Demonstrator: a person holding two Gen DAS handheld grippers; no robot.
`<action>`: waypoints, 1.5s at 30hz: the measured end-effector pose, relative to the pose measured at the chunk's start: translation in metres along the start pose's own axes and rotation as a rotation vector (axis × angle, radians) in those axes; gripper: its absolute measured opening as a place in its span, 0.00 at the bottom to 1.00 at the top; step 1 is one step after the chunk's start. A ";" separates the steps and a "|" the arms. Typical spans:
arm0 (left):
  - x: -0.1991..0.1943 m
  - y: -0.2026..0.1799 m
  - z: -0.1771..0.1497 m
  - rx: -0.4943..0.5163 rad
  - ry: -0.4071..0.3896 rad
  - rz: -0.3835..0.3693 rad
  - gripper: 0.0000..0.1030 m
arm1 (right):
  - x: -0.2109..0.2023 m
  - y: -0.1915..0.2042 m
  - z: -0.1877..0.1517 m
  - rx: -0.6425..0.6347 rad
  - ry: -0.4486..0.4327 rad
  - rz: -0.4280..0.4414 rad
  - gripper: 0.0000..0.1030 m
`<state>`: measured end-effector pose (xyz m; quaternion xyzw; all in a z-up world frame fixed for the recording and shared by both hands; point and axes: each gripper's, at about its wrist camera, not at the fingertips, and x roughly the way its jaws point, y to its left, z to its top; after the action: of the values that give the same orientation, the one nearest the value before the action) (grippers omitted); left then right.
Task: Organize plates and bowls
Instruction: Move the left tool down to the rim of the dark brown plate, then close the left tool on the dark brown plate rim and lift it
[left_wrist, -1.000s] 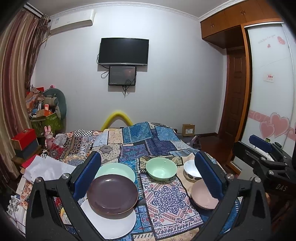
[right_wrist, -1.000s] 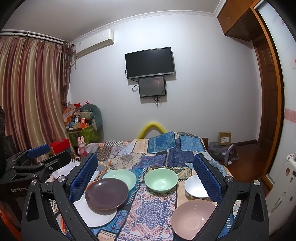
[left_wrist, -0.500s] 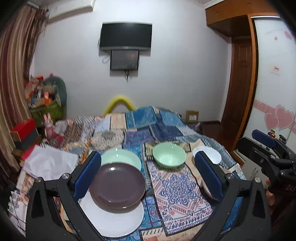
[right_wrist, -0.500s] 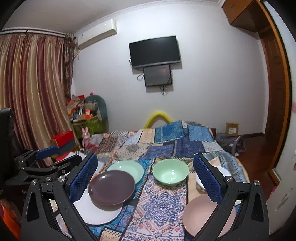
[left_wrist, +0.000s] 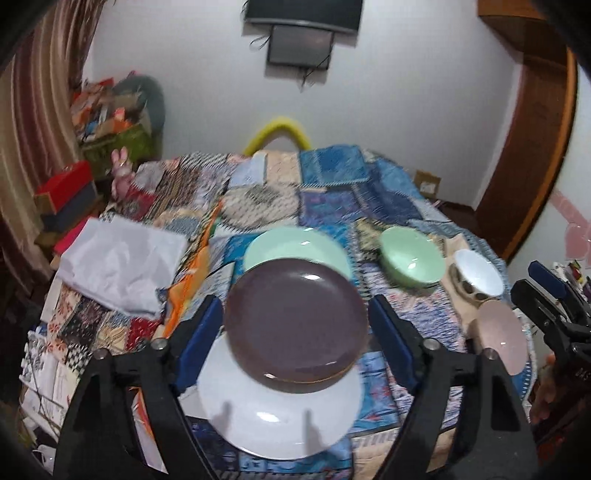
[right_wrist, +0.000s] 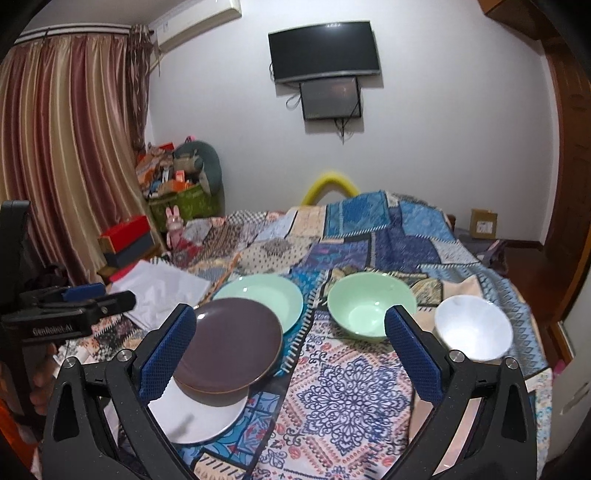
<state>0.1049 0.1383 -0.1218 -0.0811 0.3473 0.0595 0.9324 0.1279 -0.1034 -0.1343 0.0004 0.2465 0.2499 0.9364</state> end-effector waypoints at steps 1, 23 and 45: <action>0.004 0.007 0.000 -0.002 0.011 0.013 0.69 | 0.004 0.002 0.000 -0.002 0.009 0.000 0.94; 0.123 0.090 -0.023 0.021 0.311 0.038 0.45 | 0.124 0.011 -0.031 0.023 0.287 0.063 0.72; 0.188 0.086 -0.020 -0.016 0.372 -0.091 0.40 | 0.177 0.011 -0.058 0.069 0.467 0.099 0.35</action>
<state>0.2191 0.2293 -0.2699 -0.1139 0.5091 0.0042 0.8532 0.2294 -0.0185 -0.2655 -0.0131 0.4642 0.2802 0.8401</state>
